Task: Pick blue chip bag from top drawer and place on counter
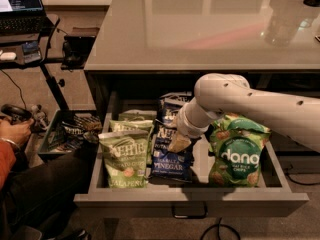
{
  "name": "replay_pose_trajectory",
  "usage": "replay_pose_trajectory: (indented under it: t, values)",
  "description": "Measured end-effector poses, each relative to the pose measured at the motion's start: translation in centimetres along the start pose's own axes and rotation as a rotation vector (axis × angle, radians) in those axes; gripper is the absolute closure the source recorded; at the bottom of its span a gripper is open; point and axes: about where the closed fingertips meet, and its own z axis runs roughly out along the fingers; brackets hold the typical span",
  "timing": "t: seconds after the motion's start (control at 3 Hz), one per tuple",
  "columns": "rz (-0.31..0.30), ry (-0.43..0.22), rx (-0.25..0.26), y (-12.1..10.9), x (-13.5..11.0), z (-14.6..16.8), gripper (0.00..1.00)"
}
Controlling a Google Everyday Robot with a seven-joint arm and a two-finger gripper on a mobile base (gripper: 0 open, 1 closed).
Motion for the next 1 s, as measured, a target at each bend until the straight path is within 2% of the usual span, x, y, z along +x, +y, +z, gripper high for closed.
replay_pose_trajectory:
  t: [0.33, 0.67, 1.0]
  values:
    - [0.000, 0.000, 0.000, 0.00, 0.00, 0.00, 0.89]
    - [0.000, 0.000, 0.000, 0.01, 0.00, 0.00, 1.00]
    - [0.001, -0.009, -0.010, 0.39, -0.19, -0.08, 1.00]
